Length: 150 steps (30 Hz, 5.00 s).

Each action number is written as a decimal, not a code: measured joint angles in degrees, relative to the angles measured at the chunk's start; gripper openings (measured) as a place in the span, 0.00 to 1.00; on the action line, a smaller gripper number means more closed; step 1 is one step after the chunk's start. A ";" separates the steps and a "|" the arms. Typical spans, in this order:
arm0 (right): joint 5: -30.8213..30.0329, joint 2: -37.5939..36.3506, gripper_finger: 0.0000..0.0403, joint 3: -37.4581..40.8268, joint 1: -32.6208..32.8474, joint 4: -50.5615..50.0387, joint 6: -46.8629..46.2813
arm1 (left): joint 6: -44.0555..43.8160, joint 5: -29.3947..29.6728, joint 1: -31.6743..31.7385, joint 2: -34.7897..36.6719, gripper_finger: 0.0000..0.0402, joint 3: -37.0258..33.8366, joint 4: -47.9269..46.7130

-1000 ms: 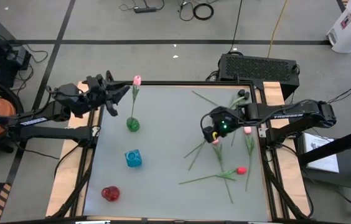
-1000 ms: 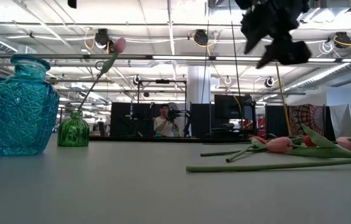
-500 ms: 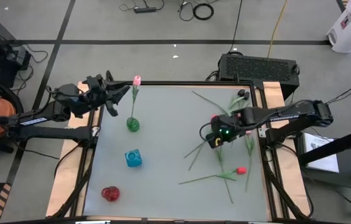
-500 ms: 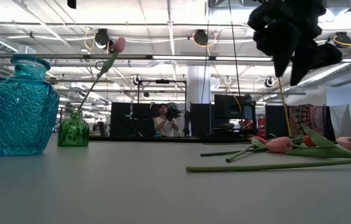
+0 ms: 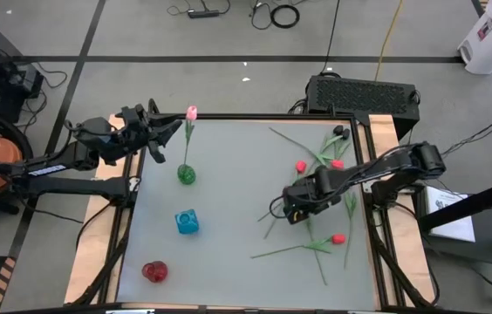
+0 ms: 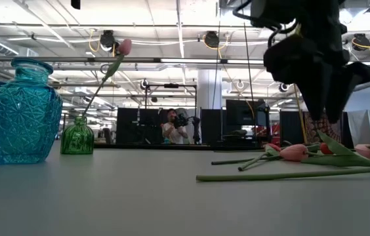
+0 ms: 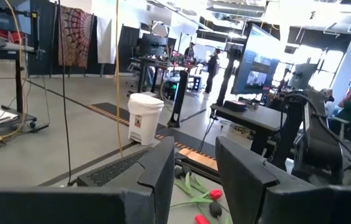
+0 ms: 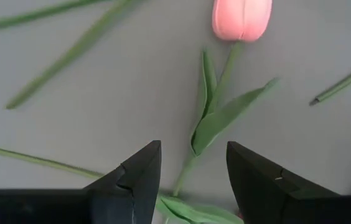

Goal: Sort flowers into vase by color
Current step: Put the left pink flower into the green vase

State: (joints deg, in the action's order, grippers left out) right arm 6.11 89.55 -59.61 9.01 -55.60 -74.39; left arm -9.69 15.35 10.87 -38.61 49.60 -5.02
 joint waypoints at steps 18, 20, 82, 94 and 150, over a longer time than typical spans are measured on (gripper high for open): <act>0.04 9.36 0.43 0.00 1.75 1.62 1.85 | -0.42 0.00 -0.01 0.00 0.31 0.00 -0.02; 0.02 9.99 0.43 0.00 1.75 3.01 2.32 | -0.42 0.00 -0.01 0.00 0.31 0.00 -0.02; -1.82 5.88 0.00 0.02 1.42 3.99 3.47 | -0.56 -0.20 0.00 0.00 0.31 -0.04 -0.52; -9.13 -5.77 0.00 0.00 -0.91 3.61 3.81 | -0.57 -0.20 -0.01 0.00 0.31 -0.04 -0.50; -23.92 -23.36 0.00 0.00 -7.54 54.77 40.82 | -12.00 -21.54 -0.02 -15.87 0.31 -0.07 12.34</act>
State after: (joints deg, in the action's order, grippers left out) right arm -17.81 66.19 -59.61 1.48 -0.83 -33.57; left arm -21.70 -6.19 10.85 -54.48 49.54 7.33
